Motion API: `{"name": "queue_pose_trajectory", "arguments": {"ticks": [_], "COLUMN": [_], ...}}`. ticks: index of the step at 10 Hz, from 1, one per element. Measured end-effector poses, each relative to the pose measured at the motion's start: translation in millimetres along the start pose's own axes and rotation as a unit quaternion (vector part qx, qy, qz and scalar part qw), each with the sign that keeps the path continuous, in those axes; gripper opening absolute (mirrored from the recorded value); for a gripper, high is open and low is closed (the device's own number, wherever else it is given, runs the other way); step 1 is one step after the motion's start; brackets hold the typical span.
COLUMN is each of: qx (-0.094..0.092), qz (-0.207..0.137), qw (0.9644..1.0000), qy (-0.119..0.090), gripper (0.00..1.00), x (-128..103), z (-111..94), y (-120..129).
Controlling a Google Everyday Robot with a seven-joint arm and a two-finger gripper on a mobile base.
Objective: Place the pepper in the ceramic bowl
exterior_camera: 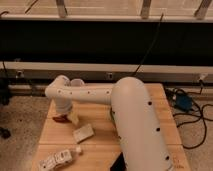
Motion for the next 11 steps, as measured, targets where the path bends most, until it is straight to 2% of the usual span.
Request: {"name": "queue_pose_trajectory", "arguments": {"ticks": [5,6,7,11], "qx": [0.007,0.009,0.013,0.020], "qz": [0.008,0.006,0.002,0.011], "qw": [0.9999,0.9999,0.9998,0.9997], "qy": [-0.011,-0.013,-0.014,-0.011], "gripper": [0.18,0.05,0.01,0.00], "x": [-0.3,-0.4,-1.0,2.8], "z": [6.7,4.0,1.0,-10.5], "y": [1.6,4.7,5.5,10.3]}}
